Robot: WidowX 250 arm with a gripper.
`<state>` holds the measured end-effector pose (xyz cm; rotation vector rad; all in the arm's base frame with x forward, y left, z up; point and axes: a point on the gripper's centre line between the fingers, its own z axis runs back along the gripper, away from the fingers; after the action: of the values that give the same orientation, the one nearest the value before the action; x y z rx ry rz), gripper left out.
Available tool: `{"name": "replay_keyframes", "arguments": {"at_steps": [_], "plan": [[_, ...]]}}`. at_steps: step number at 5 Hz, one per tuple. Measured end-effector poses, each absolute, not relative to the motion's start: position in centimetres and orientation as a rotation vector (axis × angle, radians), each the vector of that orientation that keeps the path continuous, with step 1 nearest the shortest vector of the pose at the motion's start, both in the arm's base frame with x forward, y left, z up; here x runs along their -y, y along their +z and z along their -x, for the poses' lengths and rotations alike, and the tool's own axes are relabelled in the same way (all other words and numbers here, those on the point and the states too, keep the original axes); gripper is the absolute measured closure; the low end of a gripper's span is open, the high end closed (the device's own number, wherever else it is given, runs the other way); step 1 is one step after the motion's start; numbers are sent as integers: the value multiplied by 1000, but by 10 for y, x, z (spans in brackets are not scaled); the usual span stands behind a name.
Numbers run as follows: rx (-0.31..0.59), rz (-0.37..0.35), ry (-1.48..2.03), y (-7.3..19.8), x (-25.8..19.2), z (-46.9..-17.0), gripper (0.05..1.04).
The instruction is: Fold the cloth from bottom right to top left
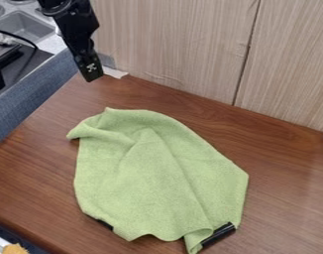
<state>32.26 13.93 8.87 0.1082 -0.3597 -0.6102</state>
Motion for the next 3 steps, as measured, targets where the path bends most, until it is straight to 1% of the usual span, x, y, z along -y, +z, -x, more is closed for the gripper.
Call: {"name": "replay_keyframes", "arguments": {"at_steps": [1, 2, 3], "plan": [[340, -82, -606, 78, -137, -320, 83], [348, -49, -629, 71, -120, -315, 83], [361, -30, -696, 70, -91, -313, 83]]}}
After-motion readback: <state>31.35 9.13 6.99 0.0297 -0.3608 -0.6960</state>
